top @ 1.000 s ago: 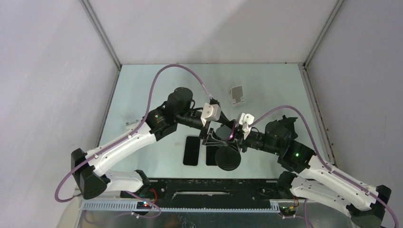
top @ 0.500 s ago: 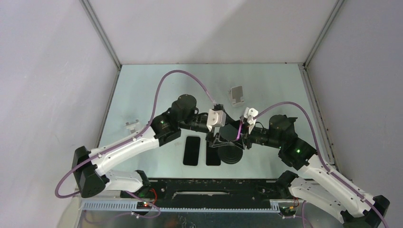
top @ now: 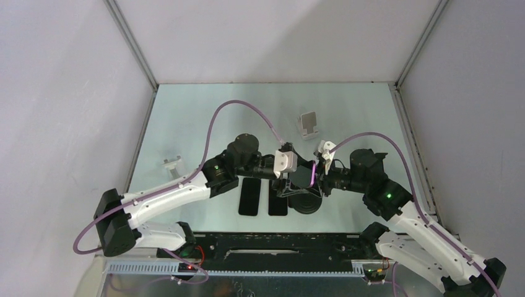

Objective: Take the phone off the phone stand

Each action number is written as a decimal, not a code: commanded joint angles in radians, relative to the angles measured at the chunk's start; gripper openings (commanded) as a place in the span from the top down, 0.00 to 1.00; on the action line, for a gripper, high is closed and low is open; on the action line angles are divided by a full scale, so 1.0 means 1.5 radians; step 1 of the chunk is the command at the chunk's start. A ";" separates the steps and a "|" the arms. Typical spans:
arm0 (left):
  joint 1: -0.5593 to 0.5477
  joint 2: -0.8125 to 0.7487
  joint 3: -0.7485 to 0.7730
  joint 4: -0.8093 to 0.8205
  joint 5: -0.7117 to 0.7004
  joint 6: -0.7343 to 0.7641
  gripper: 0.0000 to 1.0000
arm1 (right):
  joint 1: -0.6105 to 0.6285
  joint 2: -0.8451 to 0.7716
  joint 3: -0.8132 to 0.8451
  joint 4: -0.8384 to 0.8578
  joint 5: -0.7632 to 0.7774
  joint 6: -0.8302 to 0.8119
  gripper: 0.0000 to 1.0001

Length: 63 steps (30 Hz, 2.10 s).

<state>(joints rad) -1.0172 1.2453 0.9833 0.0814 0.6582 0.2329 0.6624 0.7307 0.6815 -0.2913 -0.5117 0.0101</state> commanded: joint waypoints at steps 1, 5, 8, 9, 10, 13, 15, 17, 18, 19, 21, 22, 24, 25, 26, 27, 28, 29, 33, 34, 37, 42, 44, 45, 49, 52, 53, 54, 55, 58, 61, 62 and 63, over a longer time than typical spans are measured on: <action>-0.130 -0.001 -0.046 -0.098 0.246 -0.134 1.00 | -0.050 -0.008 0.040 0.236 0.207 0.008 1.00; -0.146 -0.009 -0.073 -0.042 0.230 -0.178 1.00 | -0.052 -0.014 0.040 0.223 0.219 0.005 1.00; -0.154 -0.010 -0.082 -0.024 0.209 -0.197 1.00 | -0.052 -0.015 0.040 0.214 0.227 0.009 1.00; -0.157 -0.009 -0.084 -0.013 0.207 -0.202 1.00 | -0.051 -0.015 0.040 0.208 0.232 0.014 1.00; -0.159 -0.008 -0.089 -0.007 0.199 -0.212 1.00 | -0.050 -0.018 0.037 0.205 0.236 0.017 1.00; -0.169 -0.013 -0.099 0.006 0.171 -0.221 1.00 | -0.042 -0.035 0.019 0.208 0.264 0.032 1.00; -0.170 -0.017 -0.114 0.023 0.149 -0.235 1.00 | -0.037 -0.048 0.008 0.205 0.277 0.038 1.00; -0.171 -0.021 -0.122 0.040 0.131 -0.247 1.00 | -0.026 -0.059 0.001 0.200 0.291 0.043 1.00; -0.171 -0.021 -0.123 0.045 0.118 -0.248 1.00 | -0.022 -0.065 -0.002 0.198 0.297 0.044 1.00; -0.171 -0.021 -0.122 0.046 0.105 -0.250 1.00 | -0.014 -0.070 -0.003 0.198 0.312 0.045 1.00; -0.171 -0.020 -0.120 0.047 0.087 -0.251 1.00 | 0.001 -0.075 -0.005 0.187 0.335 0.044 1.00; -0.171 -0.019 -0.119 0.047 0.083 -0.251 1.00 | 0.006 -0.076 -0.005 0.176 0.360 0.043 1.00; -0.171 -0.018 -0.116 0.045 0.070 -0.250 1.00 | 0.018 -0.078 -0.005 0.169 0.388 0.042 1.00; -0.171 -0.019 -0.114 0.045 0.061 -0.250 1.00 | 0.025 -0.079 -0.005 0.168 0.396 0.042 1.00; -0.171 -0.020 -0.114 0.042 0.057 -0.250 1.00 | 0.027 -0.079 -0.005 0.165 0.409 0.043 1.00; -0.171 -0.021 -0.112 0.040 0.048 -0.248 1.00 | 0.032 -0.080 -0.005 0.164 0.416 0.046 1.00; -0.171 -0.022 -0.111 0.033 0.042 -0.246 1.00 | 0.035 -0.079 -0.005 0.162 0.430 0.050 1.00; -0.171 -0.024 -0.109 0.030 0.033 -0.243 1.00 | 0.039 -0.079 -0.005 0.161 0.438 0.051 1.00; -0.171 -0.033 -0.106 0.009 0.007 -0.235 1.00 | 0.051 -0.079 -0.005 0.163 0.461 0.054 1.00; -0.171 -0.037 -0.106 0.007 0.003 -0.235 1.00 | 0.054 -0.079 -0.005 0.164 0.467 0.055 1.00; -0.171 -0.043 -0.108 0.002 -0.018 -0.232 1.00 | 0.061 -0.079 -0.006 0.167 0.475 0.058 1.00; -0.171 -0.047 -0.109 0.000 -0.045 -0.231 1.00 | 0.073 -0.080 -0.005 0.166 0.488 0.062 1.00; -0.171 -0.049 -0.109 0.002 -0.055 -0.231 1.00 | 0.077 -0.081 -0.005 0.164 0.487 0.062 1.00; -0.171 -0.049 -0.109 0.003 -0.058 -0.231 1.00 | 0.078 -0.081 -0.005 0.163 0.487 0.063 1.00; -0.171 -0.044 -0.104 0.004 -0.072 -0.230 1.00 | 0.088 -0.082 -0.005 0.161 0.482 0.065 1.00; -0.170 -0.040 -0.102 0.010 -0.087 -0.231 1.00 | 0.095 -0.086 -0.005 0.159 0.472 0.063 1.00; -0.170 -0.038 -0.101 0.012 -0.091 -0.231 1.00 | 0.096 -0.087 -0.005 0.159 0.464 0.062 1.00; -0.169 -0.037 -0.101 0.018 -0.103 -0.232 1.00 | 0.098 -0.090 -0.007 0.159 0.459 0.061 1.00; -0.166 -0.036 -0.101 0.021 -0.110 -0.232 1.00 | 0.100 -0.092 -0.009 0.162 0.449 0.060 1.00; -0.155 -0.032 -0.096 0.034 -0.137 -0.232 1.00 | 0.104 -0.101 -0.023 0.174 0.412 0.057 1.00; -0.136 -0.025 -0.089 0.044 -0.154 -0.230 1.00 | 0.111 -0.108 -0.033 0.185 0.371 0.055 1.00; -0.132 -0.023 -0.084 0.042 -0.159 -0.225 1.00 | 0.114 -0.109 -0.037 0.187 0.367 0.055 1.00; -0.126 -0.023 -0.081 0.040 -0.171 -0.219 1.00 | 0.118 -0.110 -0.037 0.186 0.366 0.055 1.00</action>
<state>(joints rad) -1.1557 1.2041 0.8364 0.2214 0.2367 0.0219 0.8532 0.5915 0.5926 -0.3782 -0.1322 0.0792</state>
